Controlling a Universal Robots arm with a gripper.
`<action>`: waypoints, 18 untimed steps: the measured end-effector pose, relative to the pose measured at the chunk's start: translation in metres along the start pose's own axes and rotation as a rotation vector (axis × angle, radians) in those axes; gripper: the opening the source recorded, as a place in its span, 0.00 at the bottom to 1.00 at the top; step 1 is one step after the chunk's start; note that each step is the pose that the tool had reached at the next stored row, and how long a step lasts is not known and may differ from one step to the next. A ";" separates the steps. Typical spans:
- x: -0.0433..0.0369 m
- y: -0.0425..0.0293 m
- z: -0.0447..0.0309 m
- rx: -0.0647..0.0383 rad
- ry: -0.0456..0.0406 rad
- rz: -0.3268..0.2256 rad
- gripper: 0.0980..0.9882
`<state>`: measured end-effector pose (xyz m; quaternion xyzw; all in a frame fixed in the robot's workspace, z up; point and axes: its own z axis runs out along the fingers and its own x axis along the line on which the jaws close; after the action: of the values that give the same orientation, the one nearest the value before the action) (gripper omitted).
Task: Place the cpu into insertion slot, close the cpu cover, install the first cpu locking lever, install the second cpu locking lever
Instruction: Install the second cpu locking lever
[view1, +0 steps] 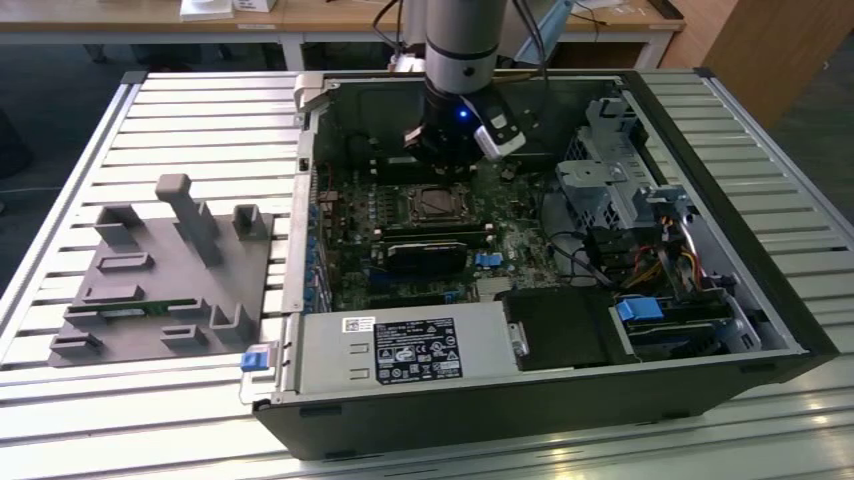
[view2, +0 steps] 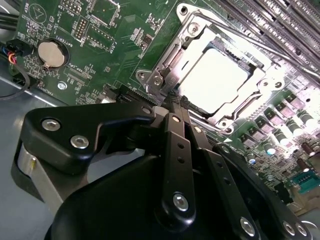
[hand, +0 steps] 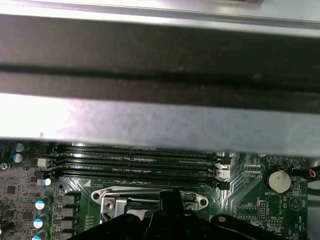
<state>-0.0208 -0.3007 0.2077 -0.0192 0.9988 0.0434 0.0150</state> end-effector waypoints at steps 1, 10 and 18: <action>0.0000 -0.0005 -0.0001 0.000 0.0000 0.000 0.01; 0.0000 -0.0025 -0.0033 0.000 0.0000 0.000 0.01; -0.0004 -0.0016 -0.0167 0.000 -0.0001 0.000 0.01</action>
<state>-0.0207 -0.3037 0.2243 -0.0193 0.9988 0.0435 0.0151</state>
